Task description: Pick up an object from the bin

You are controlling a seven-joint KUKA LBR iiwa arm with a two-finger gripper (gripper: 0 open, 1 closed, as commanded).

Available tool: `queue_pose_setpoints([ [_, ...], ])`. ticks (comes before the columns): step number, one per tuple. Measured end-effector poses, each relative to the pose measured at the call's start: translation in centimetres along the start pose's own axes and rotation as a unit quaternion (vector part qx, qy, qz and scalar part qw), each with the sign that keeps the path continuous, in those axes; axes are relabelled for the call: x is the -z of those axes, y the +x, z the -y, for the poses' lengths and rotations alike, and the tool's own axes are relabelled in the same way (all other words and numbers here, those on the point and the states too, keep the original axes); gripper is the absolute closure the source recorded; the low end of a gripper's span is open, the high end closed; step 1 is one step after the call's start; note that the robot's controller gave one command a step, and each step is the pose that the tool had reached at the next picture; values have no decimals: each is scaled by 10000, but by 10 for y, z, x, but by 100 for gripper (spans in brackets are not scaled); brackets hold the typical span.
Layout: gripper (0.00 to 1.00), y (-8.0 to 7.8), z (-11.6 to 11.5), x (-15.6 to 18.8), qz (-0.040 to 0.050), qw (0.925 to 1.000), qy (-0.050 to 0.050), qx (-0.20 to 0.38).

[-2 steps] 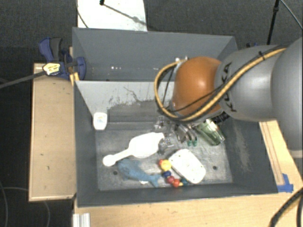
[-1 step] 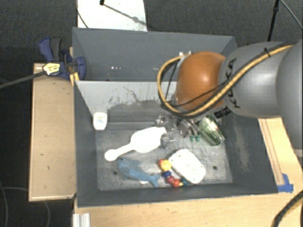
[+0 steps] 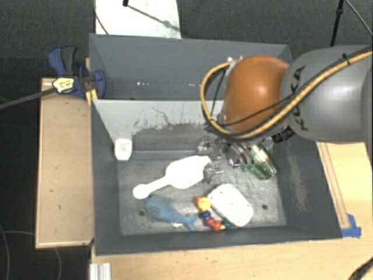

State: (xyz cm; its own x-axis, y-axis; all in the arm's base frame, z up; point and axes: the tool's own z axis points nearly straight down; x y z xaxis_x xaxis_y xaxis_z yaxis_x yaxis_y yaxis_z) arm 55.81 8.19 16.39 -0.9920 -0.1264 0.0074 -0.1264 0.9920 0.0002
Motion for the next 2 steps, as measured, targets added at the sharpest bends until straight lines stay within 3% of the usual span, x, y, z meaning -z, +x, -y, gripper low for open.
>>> queue_pose_setpoints([
  [1,100,-10,16,-12,121,9999,1,85],
  [2,100,-7,11,5,-11,10000,-2,47],
])
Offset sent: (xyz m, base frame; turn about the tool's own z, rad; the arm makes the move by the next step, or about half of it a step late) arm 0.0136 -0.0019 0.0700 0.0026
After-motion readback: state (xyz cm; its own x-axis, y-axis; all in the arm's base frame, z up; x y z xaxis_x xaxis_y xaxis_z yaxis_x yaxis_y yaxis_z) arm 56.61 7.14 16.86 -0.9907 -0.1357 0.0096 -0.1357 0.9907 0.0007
